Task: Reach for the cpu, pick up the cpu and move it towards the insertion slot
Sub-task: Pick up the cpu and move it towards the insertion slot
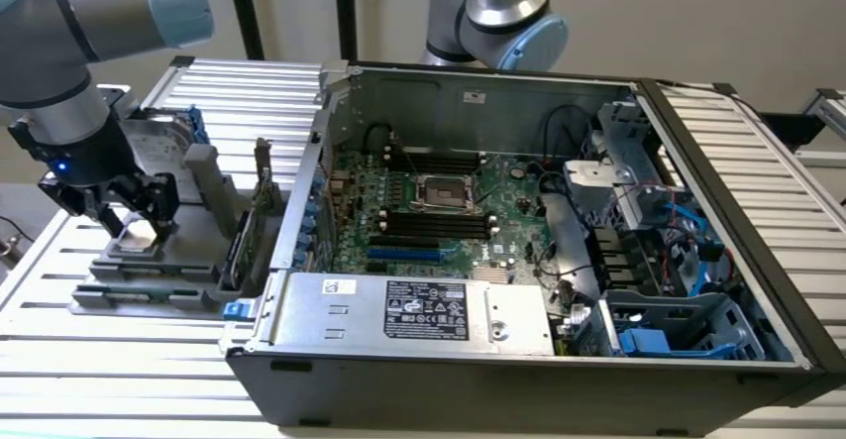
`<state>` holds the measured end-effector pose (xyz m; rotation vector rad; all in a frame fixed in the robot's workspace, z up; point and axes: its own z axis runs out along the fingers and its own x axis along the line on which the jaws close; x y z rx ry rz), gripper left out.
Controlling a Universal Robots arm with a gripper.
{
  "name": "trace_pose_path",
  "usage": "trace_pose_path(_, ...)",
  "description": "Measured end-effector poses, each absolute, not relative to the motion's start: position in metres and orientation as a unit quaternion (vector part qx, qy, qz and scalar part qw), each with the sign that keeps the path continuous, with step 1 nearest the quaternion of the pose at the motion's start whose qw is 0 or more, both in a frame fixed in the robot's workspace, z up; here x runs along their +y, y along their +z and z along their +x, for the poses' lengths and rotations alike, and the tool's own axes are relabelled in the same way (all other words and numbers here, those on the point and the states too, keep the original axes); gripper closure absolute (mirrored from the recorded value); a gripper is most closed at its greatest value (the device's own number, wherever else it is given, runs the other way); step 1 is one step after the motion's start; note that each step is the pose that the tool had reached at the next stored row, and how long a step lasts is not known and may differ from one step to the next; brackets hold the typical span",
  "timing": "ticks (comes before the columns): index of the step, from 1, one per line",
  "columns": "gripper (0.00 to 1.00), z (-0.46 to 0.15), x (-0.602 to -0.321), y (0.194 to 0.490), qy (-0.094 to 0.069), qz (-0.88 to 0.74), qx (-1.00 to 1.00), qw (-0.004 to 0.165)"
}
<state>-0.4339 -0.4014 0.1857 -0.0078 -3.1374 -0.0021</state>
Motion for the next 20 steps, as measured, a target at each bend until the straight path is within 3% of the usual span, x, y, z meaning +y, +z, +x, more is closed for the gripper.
trace_pose_path(11, 0.35, -0.4336, -0.4010, 0.1850, 0.000, -0.003, -1.000, 0.002)
trace_pose_path(13, 0.37, -0.4336, -0.4011, 0.1849, 0.000, -0.003, -1.000, 0.002)
trace_pose_path(14, 0.44, -0.4336, -0.4010, 0.1849, 0.000, -0.003, -1.000, 0.002)
trace_pose_path(20, 0.45, -0.4336, -0.4011, 0.1849, 0.000, -0.003, -1.000, 0.003)
